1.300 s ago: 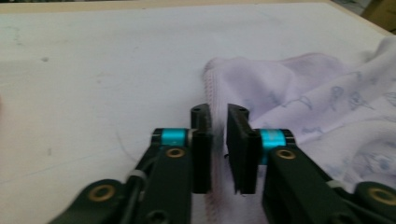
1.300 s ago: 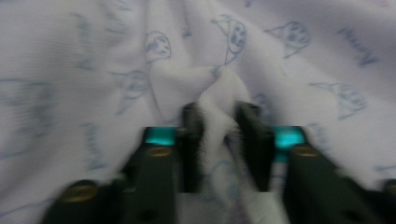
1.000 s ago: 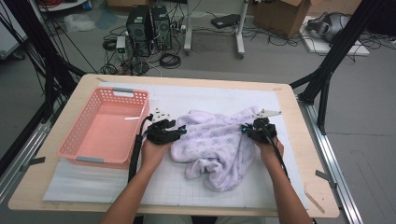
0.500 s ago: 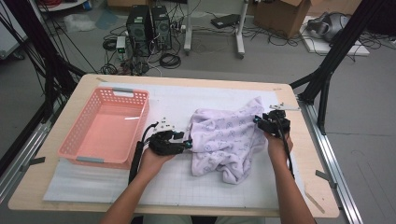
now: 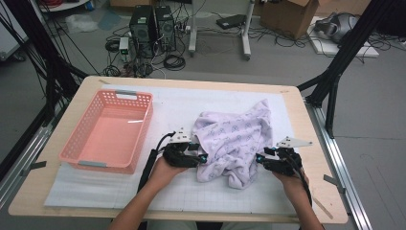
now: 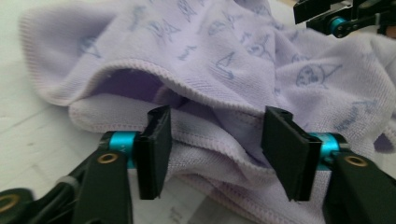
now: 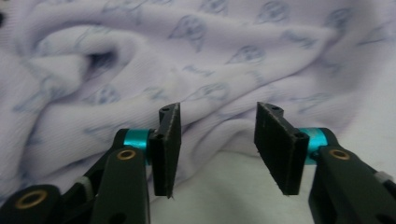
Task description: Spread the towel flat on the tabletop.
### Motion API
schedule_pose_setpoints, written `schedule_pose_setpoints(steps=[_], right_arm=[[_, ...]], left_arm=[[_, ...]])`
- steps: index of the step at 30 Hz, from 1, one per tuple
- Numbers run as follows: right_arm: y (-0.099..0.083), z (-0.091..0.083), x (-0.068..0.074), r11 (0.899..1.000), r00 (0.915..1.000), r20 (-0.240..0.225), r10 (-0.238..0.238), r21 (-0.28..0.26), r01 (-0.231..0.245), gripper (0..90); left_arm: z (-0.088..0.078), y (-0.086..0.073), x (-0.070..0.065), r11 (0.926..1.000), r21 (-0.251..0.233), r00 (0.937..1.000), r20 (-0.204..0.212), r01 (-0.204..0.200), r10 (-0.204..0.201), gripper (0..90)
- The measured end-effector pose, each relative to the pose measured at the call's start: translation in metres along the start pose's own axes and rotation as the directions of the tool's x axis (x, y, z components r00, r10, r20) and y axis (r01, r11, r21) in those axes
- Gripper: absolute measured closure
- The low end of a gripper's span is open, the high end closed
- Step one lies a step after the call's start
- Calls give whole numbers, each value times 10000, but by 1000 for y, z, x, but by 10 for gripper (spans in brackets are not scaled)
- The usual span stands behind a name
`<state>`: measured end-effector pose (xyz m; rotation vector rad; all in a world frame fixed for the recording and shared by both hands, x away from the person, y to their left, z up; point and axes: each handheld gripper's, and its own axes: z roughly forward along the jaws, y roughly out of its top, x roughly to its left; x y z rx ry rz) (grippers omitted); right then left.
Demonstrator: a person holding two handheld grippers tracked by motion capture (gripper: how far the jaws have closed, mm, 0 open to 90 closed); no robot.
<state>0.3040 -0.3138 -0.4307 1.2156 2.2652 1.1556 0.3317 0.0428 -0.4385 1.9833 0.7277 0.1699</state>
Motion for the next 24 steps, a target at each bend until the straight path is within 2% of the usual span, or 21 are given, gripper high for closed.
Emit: schedule_pose_setpoints(steps=[2,4,5,6,7,8,10,12,13,17,18,19,21,22,23,24], right_arm=[[-1,5,6,9997,9989,-441,-140,174,148,475],[-1,14,13,9983,9964,-758,-379,403,410,467],[-1,19,17,9952,9954,-702,-651,687,700,469],[-2,23,23,9908,9933,-398,-1081,770,1109,483],[-2,24,24,9895,9920,-339,-1216,741,1238,507],[-1,24,25,9887,9914,-363,-1254,782,1280,579],[-1,21,25,9869,9894,-547,-1347,815,1389,777],[0,17,21,9827,9860,-610,-1553,927,1606,818],[1,14,18,9854,9884,-604,-1391,905,1442,822],[8,5,-4,9971,9978,206,-632,430,622,823],[11,5,-11,9985,9979,421,-485,279,474,823],[15,5,-18,9997,9971,722,-246,79,241,822],[22,6,-27,9998,9948,1011,-71,-171,89,823],[26,8,-32,9996,9930,1180,-18,-275,51,823],[31,11,-37,9994,9907,1358,13,-331,32,824],[36,14,-40,9994,9883,1523,29,-358,26,823]], left_arm=[[5,0,-2,9991,353,9987,-444,-243,258,553],[4,0,0,9992,373,9981,-594,-130,152,688],[2,0,2,9992,408,9981,-611,-19,44,725],[-1,0,4,9991,421,9981,-621,13,13,760],[-4,0,5,9994,346,9975,-702,88,-64,775],[-7,0,5,9996,263,9970,-774,115,-94,785],[-15,0,6,9997,150,9965,-822,182,-169,789],[-24,-1,9,9995,-97,9967,-757,297,-303,791],[-30,0,11,9985,-395,9963,-756,378,-407,791],[-43,7,26,9889,-1314,9919,-966,697,-827,801],[-43,10,31,9861,-1482,9884,-1193,754,-935,803],[-43,12,33,9859,-1487,9857,-1375,768,-975,809],[-38,17,40,9855,-1473,9777,-1791,838,-1099,821],[-36,18,43,9834,-1590,9715,-2045,877,-1197,824],[-33,18,46,9793,-1737,9625,-2305,1041,-1432,824],[-29,18,50,9779,-1678,9544,-2488,1251,-1648,824]])
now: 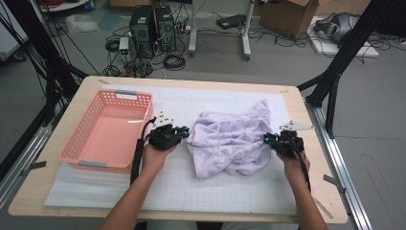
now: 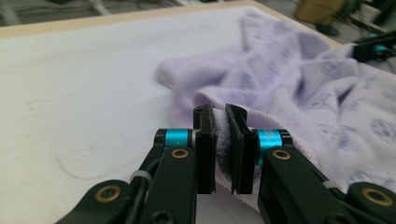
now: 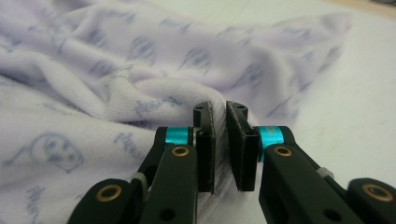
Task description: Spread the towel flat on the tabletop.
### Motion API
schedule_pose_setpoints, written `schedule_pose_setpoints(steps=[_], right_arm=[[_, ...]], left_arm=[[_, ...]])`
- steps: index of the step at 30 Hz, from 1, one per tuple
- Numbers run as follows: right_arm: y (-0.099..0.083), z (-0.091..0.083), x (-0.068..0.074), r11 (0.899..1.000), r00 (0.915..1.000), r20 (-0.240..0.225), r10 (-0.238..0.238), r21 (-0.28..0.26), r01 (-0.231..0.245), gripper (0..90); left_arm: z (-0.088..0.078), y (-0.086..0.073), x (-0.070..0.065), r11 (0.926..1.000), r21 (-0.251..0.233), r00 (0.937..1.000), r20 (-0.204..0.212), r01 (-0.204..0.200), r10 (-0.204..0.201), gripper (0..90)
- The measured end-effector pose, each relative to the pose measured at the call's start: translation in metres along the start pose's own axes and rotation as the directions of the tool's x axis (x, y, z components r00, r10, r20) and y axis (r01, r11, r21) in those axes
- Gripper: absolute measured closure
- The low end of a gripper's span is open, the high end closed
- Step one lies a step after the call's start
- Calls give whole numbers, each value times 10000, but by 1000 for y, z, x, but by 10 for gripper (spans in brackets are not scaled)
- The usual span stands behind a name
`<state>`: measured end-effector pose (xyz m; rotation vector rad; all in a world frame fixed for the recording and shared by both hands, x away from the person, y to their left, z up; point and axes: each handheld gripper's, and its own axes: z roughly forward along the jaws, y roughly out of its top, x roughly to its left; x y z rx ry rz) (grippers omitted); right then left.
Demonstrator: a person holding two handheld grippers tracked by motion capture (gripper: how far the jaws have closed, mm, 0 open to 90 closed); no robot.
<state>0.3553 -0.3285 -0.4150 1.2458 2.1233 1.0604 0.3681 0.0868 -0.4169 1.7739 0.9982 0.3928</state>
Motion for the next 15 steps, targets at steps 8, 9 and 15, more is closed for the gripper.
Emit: schedule_pose_setpoints(steps=[8,9,15], right_arm=[[20,29,-23,9969,9897,1242,710,-412,-664,827],[19,31,-25,9952,9878,1269,908,-474,-854,826],[17,26,-21,9915,9871,988,1258,-449,-1218,657]], left_arm=[[19,-4,22,9983,309,9910,-1256,501,-458,823],[19,-4,23,9980,352,9924,-1126,533,-491,814],[11,-4,12,9981,498,9955,-888,362,-317,456]])
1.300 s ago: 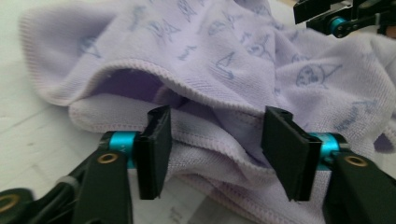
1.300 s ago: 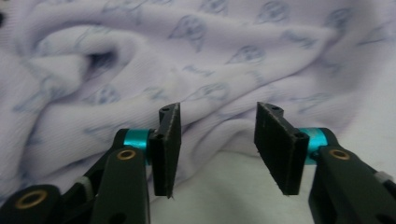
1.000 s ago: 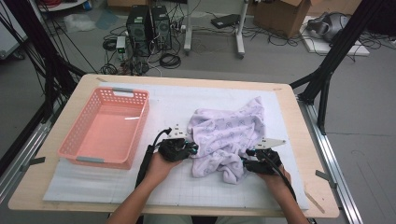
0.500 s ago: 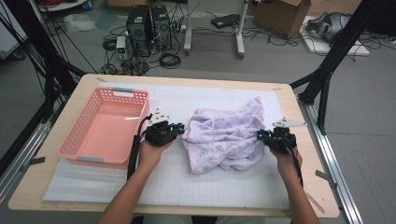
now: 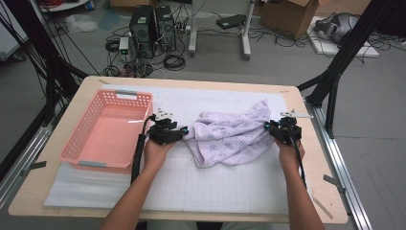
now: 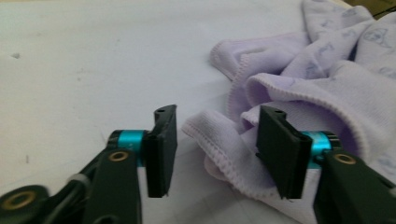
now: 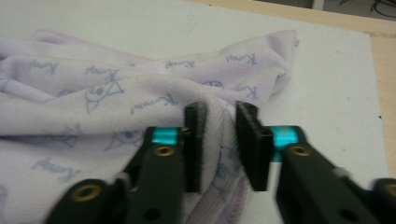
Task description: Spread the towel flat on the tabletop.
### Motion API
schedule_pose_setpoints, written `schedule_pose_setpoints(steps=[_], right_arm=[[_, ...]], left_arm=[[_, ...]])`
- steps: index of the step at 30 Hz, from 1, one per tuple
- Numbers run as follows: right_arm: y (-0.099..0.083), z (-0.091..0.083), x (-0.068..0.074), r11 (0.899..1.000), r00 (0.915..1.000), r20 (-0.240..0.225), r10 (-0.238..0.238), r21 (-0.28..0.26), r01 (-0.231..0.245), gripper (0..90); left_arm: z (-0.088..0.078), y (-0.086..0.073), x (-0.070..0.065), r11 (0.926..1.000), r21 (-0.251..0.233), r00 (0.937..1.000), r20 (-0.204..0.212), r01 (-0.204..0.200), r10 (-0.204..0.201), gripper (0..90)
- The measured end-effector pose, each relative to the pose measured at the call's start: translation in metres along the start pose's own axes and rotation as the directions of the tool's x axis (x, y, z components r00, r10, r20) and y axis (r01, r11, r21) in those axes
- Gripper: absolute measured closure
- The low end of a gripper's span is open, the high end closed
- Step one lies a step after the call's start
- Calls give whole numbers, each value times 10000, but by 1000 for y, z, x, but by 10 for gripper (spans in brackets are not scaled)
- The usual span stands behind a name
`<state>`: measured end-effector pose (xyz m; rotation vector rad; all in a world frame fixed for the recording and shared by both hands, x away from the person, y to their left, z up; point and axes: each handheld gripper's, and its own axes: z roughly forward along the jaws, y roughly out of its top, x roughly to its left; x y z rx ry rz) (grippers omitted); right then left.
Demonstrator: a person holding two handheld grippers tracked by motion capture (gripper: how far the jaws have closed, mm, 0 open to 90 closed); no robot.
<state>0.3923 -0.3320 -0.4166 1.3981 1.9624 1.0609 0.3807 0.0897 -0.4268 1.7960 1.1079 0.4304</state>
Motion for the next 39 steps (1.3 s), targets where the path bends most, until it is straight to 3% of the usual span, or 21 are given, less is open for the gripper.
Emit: schedule_pose_setpoints(steps=[4,8,11,15,18,23,24,25,26,27,28,29,30,32,35,37,38,39], right_arm=[[-2,-20,11,9984,9988,-223,-437,-373,429,609],[-12,-40,21,9959,9952,-663,-720,-601,681,594],[-23,-52,30,9935,9927,-733,-962,-679,912,594],[-33,-62,39,9923,9904,-904,-1045,-755,978,596],[-40,-68,46,9910,9864,-1141,-1185,-765,1102,599],[-45,-74,59,9882,9781,-1521,-1423,-782,1316,611],[-46,-73,61,9889,9732,-1826,-1400,-755,1281,612],[-48,-71,65,9896,9659,-2183,-1394,-664,1278,612],[-51,-68,70,9885,9576,-2457,-1507,-510,1425,612],[-54,-63,76,9867,9482,-2734,-1618,-326,1590,611],[-57,-58,82,9842,9372,-3029,-1731,-164,1765,611],[-59,-52,88,9816,9282,-3252,-1806,7,1912,608],[-60,-46,95,9782,9183,-3466,-1915,91,2075,602],[-60,-38,108,9672,8993,-3753,-2245,265,2525,593],[-58,-30,123,9539,8827,-3892,-2632,318,2985,595],[-59,-24,132,9275,8730,-3650,-3237,601,3690,655],[-60,-23,133,9203,8655,-3633,-3448,506,3879,729],[-59,-24,133,9205,8588,-3830,-3401,512,3873,852]], left_arm=[[-16,-9,-12,9973,-155,9964,447,-720,727,462],[-28,-23,-18,9926,29,9873,1042,-1212,1202,468],[-32,-30,-21,9912,109,9848,1158,-1316,1295,471],[-40,-39,-30,9898,-91,9763,1632,-1423,1419,502],[-41,-47,-42,9862,56,9632,2156,-1656,1605,514],[-31,-56,-71,9725,372,9320,2962,-2299,2090,463],[-28,-57,-77,9682,451,9285,2975,-2460,2221,451],[-24,-57,-83,9589,692,9251,2906,-2751,2445,448],[-21,-56,-87,9500,869,9206,2875,-2999,2643,441],[-19,-55,-90,9459,955,9191,2842,-3102,2728,439],[-16,-54,-91,9439,1071,9238,2656,-3124,2756,468],[-14,-53,-92,9412,1173,9278,2444,-3169,2819,553],[-13,-52,-91,9437,1183,9332,2292,-3089,2767,649],[-14,-49,-88,9532,1017,9382,2336,-2846,2552,814],[-20,-45,-82,9637,703,9425,2379,-2576,2345,851],[-25,-42,-78,9674,595,9432,2445,-2463,2251,853],[-28,-40,-76,9705,469,9445,2455,-2364,2182,852],[-32,-38,-74,9732,348,9453,2480,-2272,2118,852]])
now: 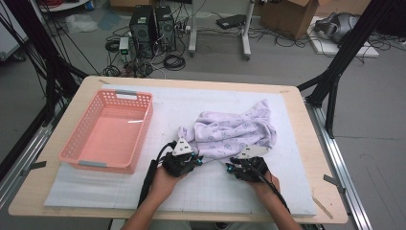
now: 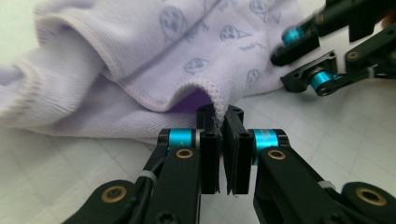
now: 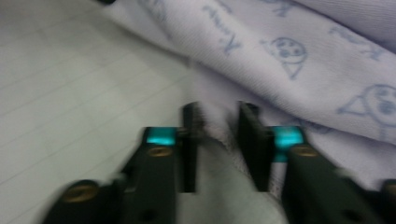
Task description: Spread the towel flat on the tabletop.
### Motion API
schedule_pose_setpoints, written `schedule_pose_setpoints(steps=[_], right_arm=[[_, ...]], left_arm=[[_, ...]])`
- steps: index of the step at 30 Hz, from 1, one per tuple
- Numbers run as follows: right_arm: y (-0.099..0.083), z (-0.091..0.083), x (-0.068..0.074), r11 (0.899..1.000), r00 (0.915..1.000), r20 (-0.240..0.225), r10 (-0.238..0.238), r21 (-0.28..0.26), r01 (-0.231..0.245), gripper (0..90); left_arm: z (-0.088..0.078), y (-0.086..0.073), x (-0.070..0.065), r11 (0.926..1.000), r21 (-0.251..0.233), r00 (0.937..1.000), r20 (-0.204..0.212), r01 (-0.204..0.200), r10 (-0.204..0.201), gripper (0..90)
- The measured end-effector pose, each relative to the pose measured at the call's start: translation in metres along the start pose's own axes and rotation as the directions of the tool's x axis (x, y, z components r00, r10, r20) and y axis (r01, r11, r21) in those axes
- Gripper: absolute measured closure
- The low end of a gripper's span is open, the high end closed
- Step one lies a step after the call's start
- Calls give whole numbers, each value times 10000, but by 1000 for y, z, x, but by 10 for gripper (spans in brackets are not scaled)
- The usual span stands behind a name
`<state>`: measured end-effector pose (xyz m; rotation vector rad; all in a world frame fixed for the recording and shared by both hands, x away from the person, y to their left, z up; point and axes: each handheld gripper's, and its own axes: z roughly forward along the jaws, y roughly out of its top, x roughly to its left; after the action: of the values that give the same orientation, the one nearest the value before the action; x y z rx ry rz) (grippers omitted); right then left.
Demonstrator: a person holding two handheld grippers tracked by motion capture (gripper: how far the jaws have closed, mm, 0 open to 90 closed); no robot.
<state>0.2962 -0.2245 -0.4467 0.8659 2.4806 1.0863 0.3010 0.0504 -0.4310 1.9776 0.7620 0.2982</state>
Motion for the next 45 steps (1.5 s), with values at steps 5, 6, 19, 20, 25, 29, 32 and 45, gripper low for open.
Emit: schedule_pose_setpoints(steps=[5,6,19,20,25,29,32,45], right_arm=[[-11,-20,-4,9998,9992,-397,-30,204,38,869],[-15,-27,-6,9999,9984,-557,44,107,-38,869],[-53,-125,-49,9796,9921,-409,1184,-1584,-1234,869],[-50,-126,-54,9731,9892,-268,1442,-1778,-1467,869],[-30,-110,-82,9498,9694,667,2361,-2266,-2158,868],[-14,-81,-98,9497,9529,1354,2715,-1984,-2425,868],[-9,-64,-111,9472,9344,1954,2978,-1822,-2638,868],[-16,-61,-116,9284,8937,2606,3653,-1723,-3293,710]], left_arm=[[-25,8,6,9966,-737,9993,34,377,-376,852],[-30,9,7,9957,-838,9993,11,383,-384,852],[-45,22,33,9816,-1436,9854,-962,1259,-1405,861],[-41,24,37,9819,-1350,9802,-1291,1328,-1503,865],[-17,29,59,9865,-856,9545,-2533,1400,-1574,866],[-4,23,70,9870,-607,9389,-3047,1490,-1604,866],[5,18,76,9871,-365,9327,-3235,1560,-1594,863],[-10,10,64,9885,-595,9393,-3080,1394,-1510,526]])
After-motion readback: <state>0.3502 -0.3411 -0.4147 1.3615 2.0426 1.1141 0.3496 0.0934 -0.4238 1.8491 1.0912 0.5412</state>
